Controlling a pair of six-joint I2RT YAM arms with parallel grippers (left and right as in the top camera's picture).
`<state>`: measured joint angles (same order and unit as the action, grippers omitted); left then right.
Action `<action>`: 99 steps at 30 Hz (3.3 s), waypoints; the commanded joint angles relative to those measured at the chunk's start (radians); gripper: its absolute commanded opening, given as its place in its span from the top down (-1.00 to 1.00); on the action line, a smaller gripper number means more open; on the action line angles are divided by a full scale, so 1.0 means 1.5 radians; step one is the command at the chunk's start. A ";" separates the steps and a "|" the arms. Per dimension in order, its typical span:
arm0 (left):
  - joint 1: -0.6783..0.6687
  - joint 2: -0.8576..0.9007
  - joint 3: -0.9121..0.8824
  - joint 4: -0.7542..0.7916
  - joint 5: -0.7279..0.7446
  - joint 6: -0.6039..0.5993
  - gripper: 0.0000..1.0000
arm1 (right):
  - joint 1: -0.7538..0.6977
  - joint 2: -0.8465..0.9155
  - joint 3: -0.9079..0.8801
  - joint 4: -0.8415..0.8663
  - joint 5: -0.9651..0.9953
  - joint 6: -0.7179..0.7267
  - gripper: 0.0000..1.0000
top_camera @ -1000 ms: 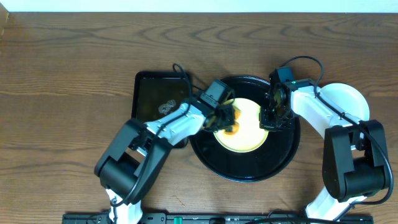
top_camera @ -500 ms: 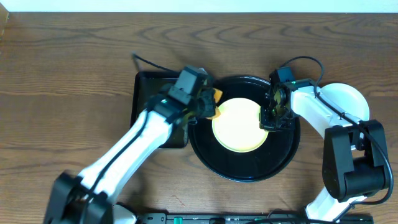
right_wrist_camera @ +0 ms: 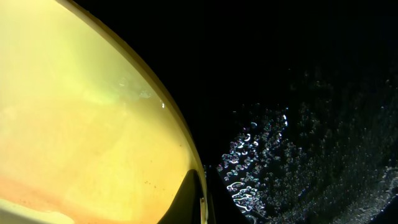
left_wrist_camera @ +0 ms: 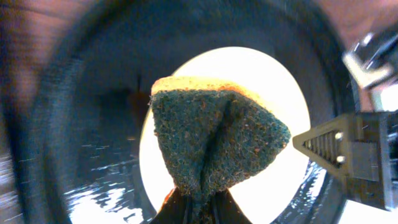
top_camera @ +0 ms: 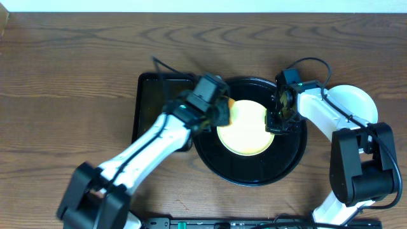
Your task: Clean dirty plates on tray and stack at the side
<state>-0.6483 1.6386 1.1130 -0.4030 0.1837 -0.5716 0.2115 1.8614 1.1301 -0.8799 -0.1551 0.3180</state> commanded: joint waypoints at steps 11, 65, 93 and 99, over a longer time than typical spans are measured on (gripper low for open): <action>-0.032 0.182 -0.003 0.048 -0.050 0.007 0.85 | 0.004 0.013 -0.019 -0.009 -0.005 -0.001 0.98; 0.186 -0.051 -0.030 -0.234 -0.193 0.032 0.83 | -0.012 0.030 -0.052 0.144 -0.158 -0.021 0.98; 0.186 -0.051 -0.030 -0.234 -0.193 0.032 0.82 | -0.052 -0.251 -0.052 0.158 0.042 -0.079 0.98; 0.186 -0.051 -0.030 -0.229 -0.193 0.032 0.83 | -0.016 -0.310 -0.052 0.150 0.227 -0.089 0.98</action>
<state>-0.3740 1.5532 1.0698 -0.7517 -0.0856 -0.5415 0.1421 1.4414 1.0496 -0.6537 -0.0158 0.2016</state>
